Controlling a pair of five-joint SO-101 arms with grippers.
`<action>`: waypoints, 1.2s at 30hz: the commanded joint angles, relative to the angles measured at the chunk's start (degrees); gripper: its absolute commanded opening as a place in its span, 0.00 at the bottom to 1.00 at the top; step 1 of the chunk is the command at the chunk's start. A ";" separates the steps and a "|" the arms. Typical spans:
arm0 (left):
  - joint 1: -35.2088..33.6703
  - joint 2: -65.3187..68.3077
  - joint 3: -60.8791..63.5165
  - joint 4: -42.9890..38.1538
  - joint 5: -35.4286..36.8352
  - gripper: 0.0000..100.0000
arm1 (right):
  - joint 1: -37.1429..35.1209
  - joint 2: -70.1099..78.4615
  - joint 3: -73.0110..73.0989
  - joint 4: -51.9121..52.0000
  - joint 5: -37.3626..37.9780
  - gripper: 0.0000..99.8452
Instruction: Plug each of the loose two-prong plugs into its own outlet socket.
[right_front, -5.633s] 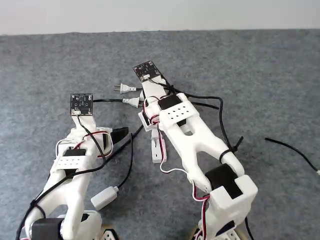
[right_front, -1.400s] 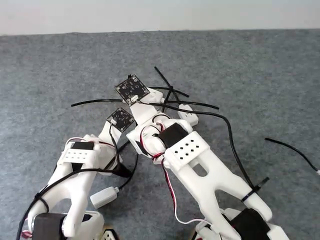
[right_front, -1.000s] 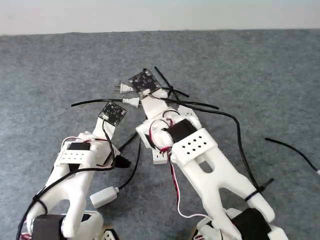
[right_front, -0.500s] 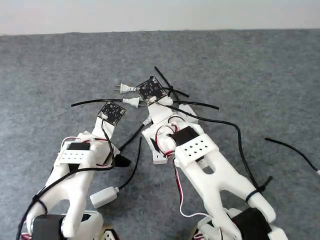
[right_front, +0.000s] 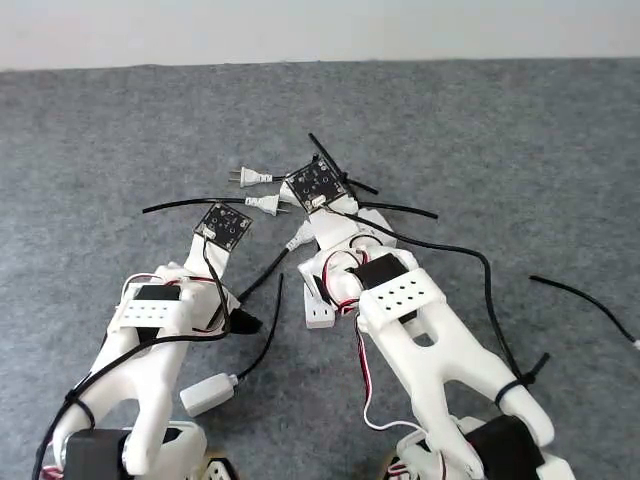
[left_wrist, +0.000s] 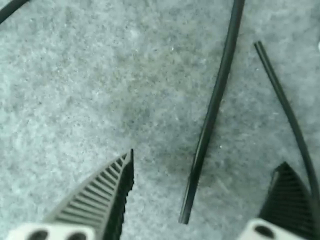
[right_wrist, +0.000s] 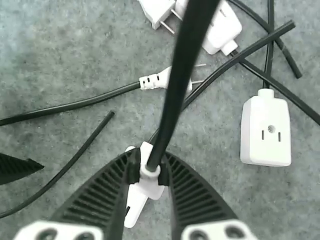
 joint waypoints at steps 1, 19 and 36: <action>-0.44 -1.67 -0.31 -1.23 0.53 0.40 | 0.31 -0.66 -0.53 -1.36 0.70 0.01; -0.44 -1.67 -0.31 -1.23 0.53 0.40 | -1.98 -0.13 -0.44 -2.15 0.62 0.01; -0.44 -1.67 -0.31 -1.23 0.53 0.40 | -3.30 -0.04 1.23 -2.15 0.62 0.01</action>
